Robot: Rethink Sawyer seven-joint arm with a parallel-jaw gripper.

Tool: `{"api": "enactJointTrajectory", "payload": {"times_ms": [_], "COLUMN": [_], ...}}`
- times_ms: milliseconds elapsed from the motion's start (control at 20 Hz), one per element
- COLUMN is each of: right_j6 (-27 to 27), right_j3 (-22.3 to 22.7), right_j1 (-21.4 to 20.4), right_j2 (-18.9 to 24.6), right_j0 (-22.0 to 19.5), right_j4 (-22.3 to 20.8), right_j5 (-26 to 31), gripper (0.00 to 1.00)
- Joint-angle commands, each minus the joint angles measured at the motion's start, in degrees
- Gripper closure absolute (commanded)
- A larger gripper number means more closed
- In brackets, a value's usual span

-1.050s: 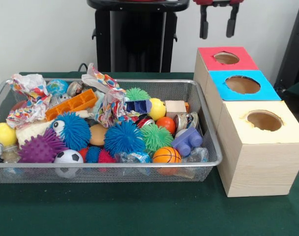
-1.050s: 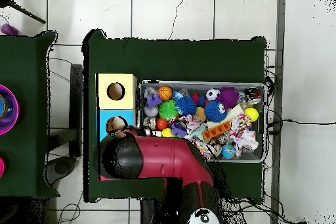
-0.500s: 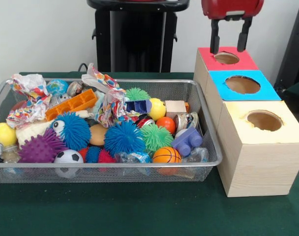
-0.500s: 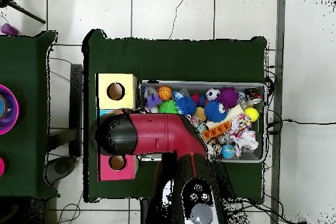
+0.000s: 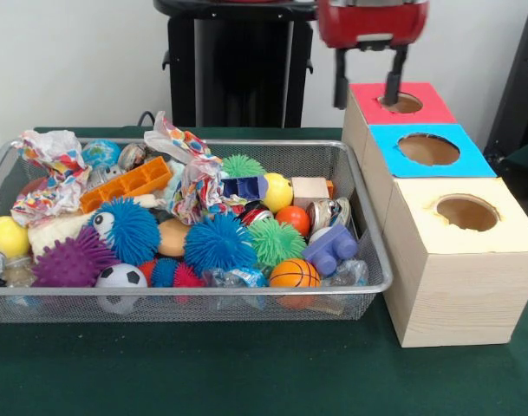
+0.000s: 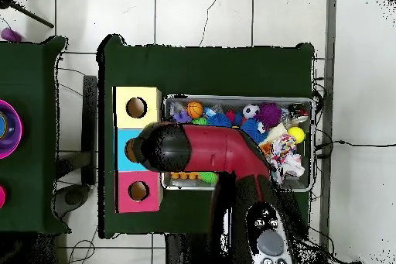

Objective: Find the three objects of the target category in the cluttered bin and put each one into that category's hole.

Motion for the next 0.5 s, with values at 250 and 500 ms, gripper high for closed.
{"api": "enactJointTrajectory", "payload": {"times_ms": [250, 500], "right_j6": [-8.3, -10.9], "right_j3": [4.5, 6.2], "right_j1": [0.5, 1.3], "right_j2": [5.7, 8.8], "right_j0": [-10.4, -14.5], "right_j4": [-3.9, -5.6], "right_j5": [2.4, 0.7], "gripper": [0.00, 0.00]}}
